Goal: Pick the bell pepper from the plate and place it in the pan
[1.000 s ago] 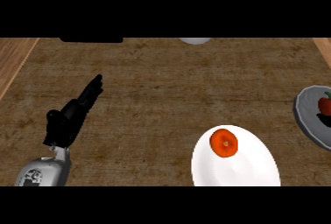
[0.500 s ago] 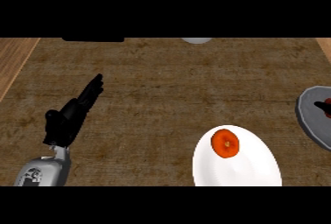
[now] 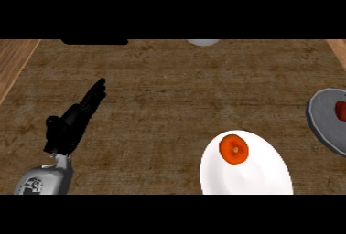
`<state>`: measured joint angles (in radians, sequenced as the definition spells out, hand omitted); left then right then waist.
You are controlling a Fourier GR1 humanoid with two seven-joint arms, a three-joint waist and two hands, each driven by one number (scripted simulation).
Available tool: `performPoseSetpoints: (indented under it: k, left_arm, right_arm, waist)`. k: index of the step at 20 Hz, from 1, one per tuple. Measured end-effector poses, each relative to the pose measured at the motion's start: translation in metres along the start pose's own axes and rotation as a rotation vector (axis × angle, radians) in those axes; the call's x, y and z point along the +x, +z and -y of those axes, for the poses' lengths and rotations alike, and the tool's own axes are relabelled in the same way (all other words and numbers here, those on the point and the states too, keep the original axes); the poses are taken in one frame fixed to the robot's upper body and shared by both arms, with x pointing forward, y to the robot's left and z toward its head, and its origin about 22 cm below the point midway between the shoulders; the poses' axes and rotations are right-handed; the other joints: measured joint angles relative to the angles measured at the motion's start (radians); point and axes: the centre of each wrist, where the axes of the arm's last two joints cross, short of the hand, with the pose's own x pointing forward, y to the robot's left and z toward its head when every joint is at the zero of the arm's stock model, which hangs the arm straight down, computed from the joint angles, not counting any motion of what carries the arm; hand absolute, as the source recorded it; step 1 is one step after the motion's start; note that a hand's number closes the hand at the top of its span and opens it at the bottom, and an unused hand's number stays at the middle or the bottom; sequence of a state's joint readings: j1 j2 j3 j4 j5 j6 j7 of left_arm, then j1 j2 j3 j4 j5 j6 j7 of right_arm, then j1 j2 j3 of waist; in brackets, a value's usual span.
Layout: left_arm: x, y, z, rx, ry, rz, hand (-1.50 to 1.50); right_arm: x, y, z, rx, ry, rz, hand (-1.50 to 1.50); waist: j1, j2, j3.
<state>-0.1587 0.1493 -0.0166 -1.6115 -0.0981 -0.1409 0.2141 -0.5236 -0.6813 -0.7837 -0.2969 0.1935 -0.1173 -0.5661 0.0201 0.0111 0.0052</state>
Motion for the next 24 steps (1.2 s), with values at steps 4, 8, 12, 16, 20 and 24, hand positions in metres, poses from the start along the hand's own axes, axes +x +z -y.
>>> performPoseSetpoints:
  k: [4,8,12,16,20,24]
  left_arm:
    - [-0.005,0.001,-0.004,0.006,0.006,-0.010,0.00]
    - [-0.006,0.006,-0.008,0.011,0.005,-0.017,0.00]
    - [-0.005,0.006,-0.009,0.011,0.001,-0.017,0.00]
    - [-0.005,0.008,-0.004,0.016,-0.001,-0.023,0.00]
    - [-0.004,0.007,-0.009,0.016,-0.003,-0.019,0.00]
    - [-0.003,0.007,-0.009,0.011,-0.002,-0.023,0.00]
  right_arm:
    - [-0.021,0.015,0.028,0.045,-0.065,0.040,-1.50]
    - [-0.039,0.032,0.056,0.051,-0.102,0.116,-1.50]
    - [-0.060,0.055,0.073,0.061,-0.123,0.145,-1.50]
    - [-0.075,0.074,0.075,0.066,-0.139,0.155,-1.50]
    - [-0.087,0.092,0.078,0.070,-0.142,0.152,-1.50]
    - [-0.099,0.112,0.081,0.063,-0.137,0.145,-1.50]
  waist:
    - [-0.007,-0.003,-0.001]
    - [-0.014,-0.007,-0.003]
    - [-0.018,-0.009,-0.004]
    - [-0.019,-0.010,-0.004]
    - [-0.021,-0.011,-0.005]
    - [-0.022,-0.011,-0.005]
